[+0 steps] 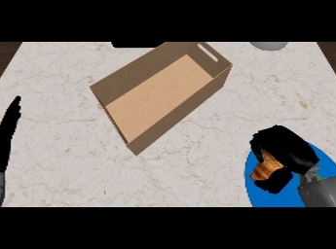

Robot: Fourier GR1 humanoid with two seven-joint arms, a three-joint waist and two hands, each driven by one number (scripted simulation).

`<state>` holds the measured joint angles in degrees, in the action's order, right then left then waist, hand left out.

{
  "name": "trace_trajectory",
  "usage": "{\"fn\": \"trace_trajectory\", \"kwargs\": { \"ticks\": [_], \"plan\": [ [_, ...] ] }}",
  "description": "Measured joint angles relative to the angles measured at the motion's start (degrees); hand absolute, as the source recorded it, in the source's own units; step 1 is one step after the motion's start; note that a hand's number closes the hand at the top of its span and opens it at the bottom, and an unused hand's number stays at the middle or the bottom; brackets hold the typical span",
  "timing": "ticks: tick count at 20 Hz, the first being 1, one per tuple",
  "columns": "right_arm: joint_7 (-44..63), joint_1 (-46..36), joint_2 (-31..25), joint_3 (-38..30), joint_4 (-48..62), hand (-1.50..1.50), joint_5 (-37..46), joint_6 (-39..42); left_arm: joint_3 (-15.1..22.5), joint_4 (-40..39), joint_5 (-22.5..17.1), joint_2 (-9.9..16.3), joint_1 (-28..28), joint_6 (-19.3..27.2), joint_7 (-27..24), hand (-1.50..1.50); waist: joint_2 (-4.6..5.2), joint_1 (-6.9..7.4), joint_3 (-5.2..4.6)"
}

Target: Pick the croissant from the plate and place it in the cardboard box

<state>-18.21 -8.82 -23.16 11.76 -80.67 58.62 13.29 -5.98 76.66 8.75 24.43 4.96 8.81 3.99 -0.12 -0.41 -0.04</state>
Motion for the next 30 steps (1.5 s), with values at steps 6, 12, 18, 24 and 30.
{"fn": "trace_trajectory", "kwargs": {
  "ticks": [6,12,18,24,30],
  "plan": [
    [17.5,-4.0,4.9,-8.6,-0.2,1.5,2.2,-4.6,0.0,-0.2,0.4,-0.3,0.2,0.1,0.0,0.0,0.04,0.1,0.0],
    [23.5,-6.7,5.7,-11.7,-11.0,1.5,2.3,-6.0,-0.9,-0.5,0.1,-0.1,-0.5,-0.6,-1.1,0.0,-0.09,0.07,0.0],
    [24.8,-10.2,7.9,-10.2,-19.4,1.5,1.0,-4.3,-1.2,-1.9,1.0,-0.8,0.9,-0.7,-1.7,0.0,0.01,0.26,0.01],
    [29.4,-19.8,14.4,-8.2,-16.7,1.5,-1.1,-1.1,-0.8,-0.1,1.8,-1.9,-0.2,-0.8,-1.2,0.0,0.09,0.86,0.01],
    [33.8,-31.7,20.7,-9.2,-4.8,1.5,-3.2,-5.3,-1.4,0.4,1.9,-1.5,1.2,-1.7,0.0,0.0,0.29,1.38,0.01]
  ]
}}
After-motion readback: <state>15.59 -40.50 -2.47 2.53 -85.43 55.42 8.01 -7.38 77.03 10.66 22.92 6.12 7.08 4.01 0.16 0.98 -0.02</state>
